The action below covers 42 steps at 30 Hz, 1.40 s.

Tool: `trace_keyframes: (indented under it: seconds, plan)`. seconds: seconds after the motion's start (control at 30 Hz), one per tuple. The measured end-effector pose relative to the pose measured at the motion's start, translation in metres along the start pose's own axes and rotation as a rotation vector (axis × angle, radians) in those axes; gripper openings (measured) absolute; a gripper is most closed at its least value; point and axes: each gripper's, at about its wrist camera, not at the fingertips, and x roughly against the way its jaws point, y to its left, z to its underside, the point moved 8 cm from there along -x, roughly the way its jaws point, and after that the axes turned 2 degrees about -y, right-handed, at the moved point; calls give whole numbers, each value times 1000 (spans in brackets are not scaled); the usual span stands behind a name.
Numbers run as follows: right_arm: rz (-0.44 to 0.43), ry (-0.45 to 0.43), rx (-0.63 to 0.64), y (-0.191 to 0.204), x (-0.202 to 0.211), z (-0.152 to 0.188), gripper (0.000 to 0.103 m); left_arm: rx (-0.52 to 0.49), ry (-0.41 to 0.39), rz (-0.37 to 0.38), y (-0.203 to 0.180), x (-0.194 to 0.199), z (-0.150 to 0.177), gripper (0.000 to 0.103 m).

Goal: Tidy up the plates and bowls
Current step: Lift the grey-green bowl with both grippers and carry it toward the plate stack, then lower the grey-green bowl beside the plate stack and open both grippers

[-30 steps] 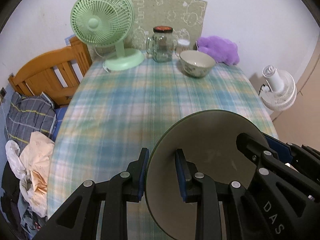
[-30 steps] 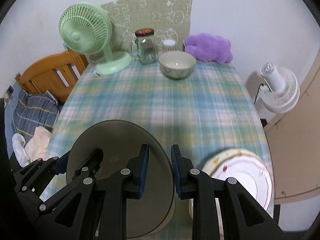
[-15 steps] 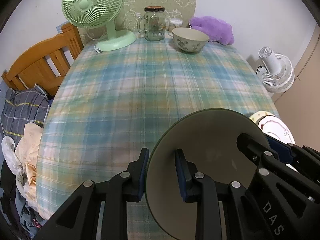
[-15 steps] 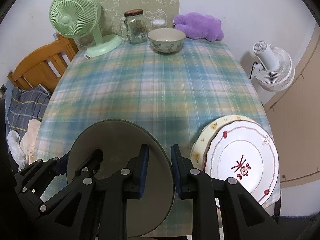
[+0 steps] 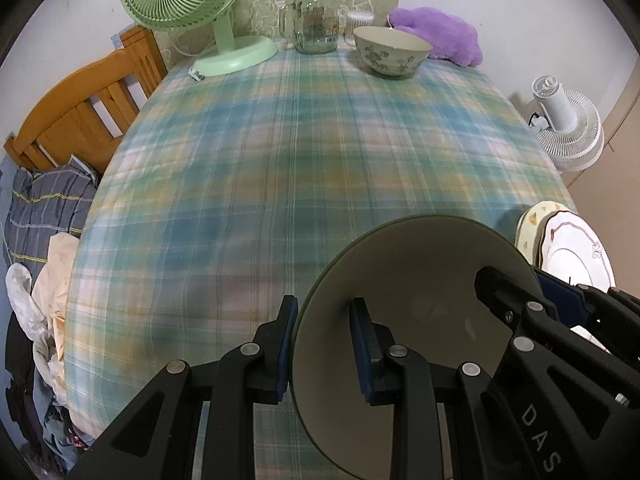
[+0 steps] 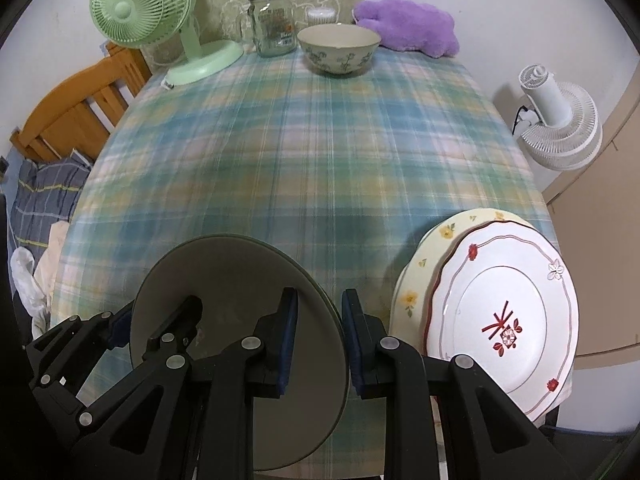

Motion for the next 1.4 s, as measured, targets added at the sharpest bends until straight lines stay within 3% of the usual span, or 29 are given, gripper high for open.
trace_keyframes:
  seconds: [0.23, 0.43, 0.5, 0.53, 0.57, 0.67, 0.73, 1.13, 1.4]
  plan:
    - [2, -15, 6, -1, -4, -3, 26, 1, -5, 4, 0, -1, -3, 25]
    - [-16, -37, 16, 0, 5, -2, 29, -10, 4, 29, 0, 7, 0, 41]
    - [-9, -35, 18, 0, 8, -1, 30, -12, -6, 35, 0, 11, 0, 51]
    - [-9, -35, 15, 0, 10, 0, 32, -13, -11, 38, 0, 14, 0, 63]
    - [-11, -35, 12, 1, 13, 0, 35, -16, -22, 43, 1, 17, 0, 67]
    - [-20, -59, 10, 5, 24, 2, 57, -22, -42, 52, 2, 27, 0, 76]
    - [-26, -82, 10, 8, 32, 2, 67, -27, -62, 55, 4, 36, 0, 77]
    - [-56, -190, -57, 9, 84, -9, 70, -52, -157, 78, -2, 84, -22, 81]
    - [-42, -242, -62, -3, 100, -36, 70, -39, -203, 51, -9, 92, -50, 81]
